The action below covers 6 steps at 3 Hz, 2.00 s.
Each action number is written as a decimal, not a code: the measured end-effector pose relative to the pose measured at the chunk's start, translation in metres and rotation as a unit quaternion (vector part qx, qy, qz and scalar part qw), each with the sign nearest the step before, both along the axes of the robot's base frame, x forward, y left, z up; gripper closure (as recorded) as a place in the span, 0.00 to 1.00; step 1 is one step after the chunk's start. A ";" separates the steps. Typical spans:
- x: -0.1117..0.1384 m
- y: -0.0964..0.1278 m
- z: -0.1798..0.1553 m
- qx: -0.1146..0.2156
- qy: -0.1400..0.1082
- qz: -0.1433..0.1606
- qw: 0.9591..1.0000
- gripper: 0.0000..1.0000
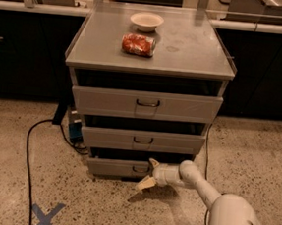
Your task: Open bottom drawer
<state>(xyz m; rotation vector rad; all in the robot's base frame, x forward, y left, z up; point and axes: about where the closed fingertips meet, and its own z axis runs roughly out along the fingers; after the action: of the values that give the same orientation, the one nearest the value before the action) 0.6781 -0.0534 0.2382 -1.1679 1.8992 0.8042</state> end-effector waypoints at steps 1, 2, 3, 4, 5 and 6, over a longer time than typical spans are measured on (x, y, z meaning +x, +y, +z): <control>0.027 0.011 0.004 0.011 -0.019 0.005 1.000 0.00; 0.038 0.015 -0.011 0.009 -0.008 0.004 1.000 0.00; 0.043 0.018 -0.032 -0.026 0.021 0.007 0.999 0.00; 0.034 0.014 -0.045 -0.052 0.057 0.016 0.997 0.00; 0.034 0.014 -0.041 -0.052 0.057 0.016 0.997 0.00; -0.004 0.006 -0.034 -0.065 0.115 0.054 0.990 0.00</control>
Offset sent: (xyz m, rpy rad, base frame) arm 0.0593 0.0116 -0.0309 0.0089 0.0096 -0.0033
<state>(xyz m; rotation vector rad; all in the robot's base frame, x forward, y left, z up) 0.6744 -0.0470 0.2044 -1.3138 2.1176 0.9169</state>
